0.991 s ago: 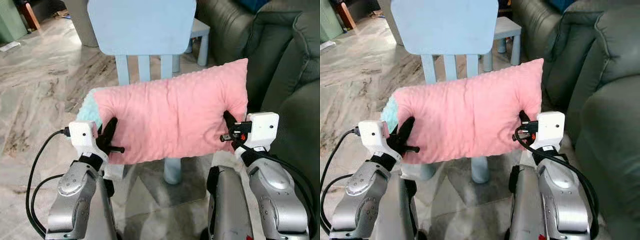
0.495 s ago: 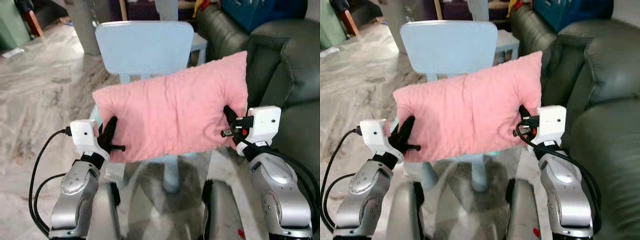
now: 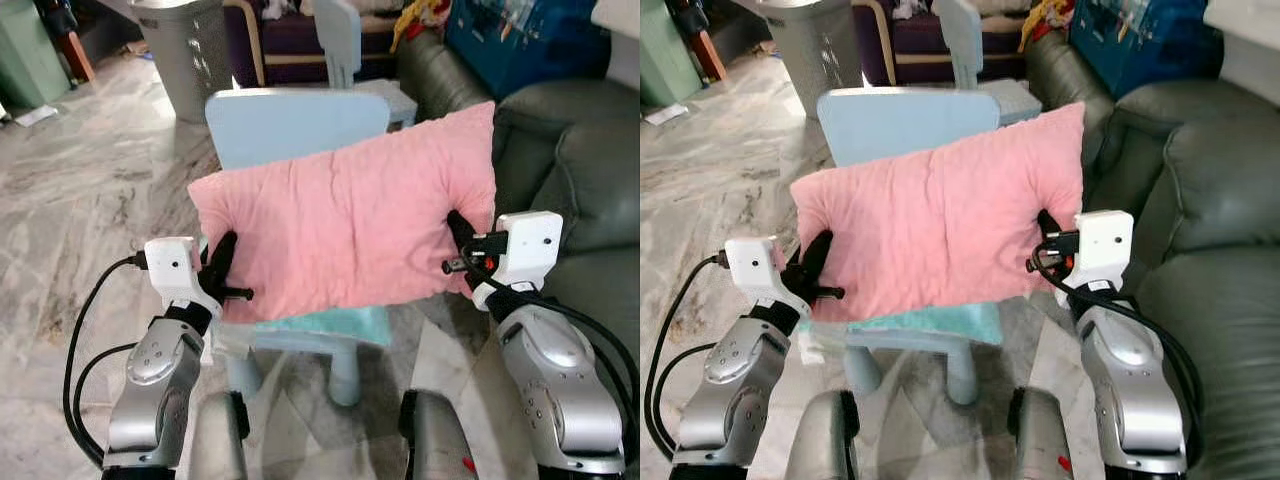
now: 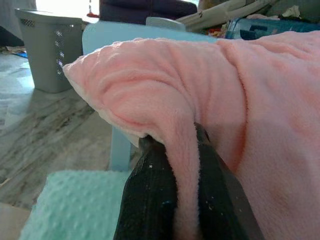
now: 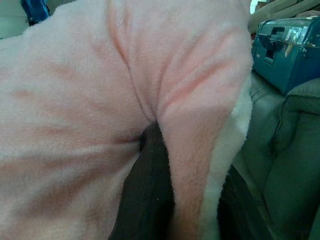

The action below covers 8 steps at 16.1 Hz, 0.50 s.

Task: Move the pillow to the sofa

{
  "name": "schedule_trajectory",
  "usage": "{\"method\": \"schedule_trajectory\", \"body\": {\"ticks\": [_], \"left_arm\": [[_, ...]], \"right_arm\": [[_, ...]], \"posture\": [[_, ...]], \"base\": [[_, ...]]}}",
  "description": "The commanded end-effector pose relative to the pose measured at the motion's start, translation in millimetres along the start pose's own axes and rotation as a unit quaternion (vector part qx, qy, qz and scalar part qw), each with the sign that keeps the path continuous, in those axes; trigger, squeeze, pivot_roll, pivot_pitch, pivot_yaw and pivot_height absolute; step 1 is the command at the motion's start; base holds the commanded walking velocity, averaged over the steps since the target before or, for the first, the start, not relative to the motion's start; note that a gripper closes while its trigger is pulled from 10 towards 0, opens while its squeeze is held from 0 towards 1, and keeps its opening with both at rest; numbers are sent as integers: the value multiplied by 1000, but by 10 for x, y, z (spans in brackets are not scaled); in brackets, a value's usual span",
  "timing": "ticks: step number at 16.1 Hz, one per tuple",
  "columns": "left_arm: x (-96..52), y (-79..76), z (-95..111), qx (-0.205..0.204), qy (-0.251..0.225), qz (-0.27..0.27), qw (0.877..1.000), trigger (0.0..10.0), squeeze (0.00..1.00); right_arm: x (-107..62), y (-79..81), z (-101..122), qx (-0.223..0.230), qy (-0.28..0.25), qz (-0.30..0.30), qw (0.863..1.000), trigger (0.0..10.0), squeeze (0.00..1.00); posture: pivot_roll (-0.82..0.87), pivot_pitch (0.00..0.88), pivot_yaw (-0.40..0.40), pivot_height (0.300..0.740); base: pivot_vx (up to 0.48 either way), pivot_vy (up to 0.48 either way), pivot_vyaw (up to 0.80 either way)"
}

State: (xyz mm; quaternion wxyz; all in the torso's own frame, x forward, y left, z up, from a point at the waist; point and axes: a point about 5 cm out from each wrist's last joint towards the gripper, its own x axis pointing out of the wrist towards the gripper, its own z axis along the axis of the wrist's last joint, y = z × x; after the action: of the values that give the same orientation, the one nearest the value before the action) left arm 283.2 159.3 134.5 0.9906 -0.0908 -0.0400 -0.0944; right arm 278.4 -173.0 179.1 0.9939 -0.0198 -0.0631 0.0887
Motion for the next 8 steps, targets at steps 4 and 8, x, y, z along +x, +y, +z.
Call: {"method": "schedule_trajectory", "body": {"ticks": [4,8], "left_arm": [[24,31,45,10,-10,4,1000,10000,0],[52,20,50,11,-11,0,1000,10000,0]], "right_arm": [[29,10,64,6,-13,-5,1000,10000,0],[32,-4,79,4,-18,-10,1000,10000,0]], "posture": [[-193,0,37,575],[-197,0,41,575]], "base": [[0,0,0],[0,0,0]]}}
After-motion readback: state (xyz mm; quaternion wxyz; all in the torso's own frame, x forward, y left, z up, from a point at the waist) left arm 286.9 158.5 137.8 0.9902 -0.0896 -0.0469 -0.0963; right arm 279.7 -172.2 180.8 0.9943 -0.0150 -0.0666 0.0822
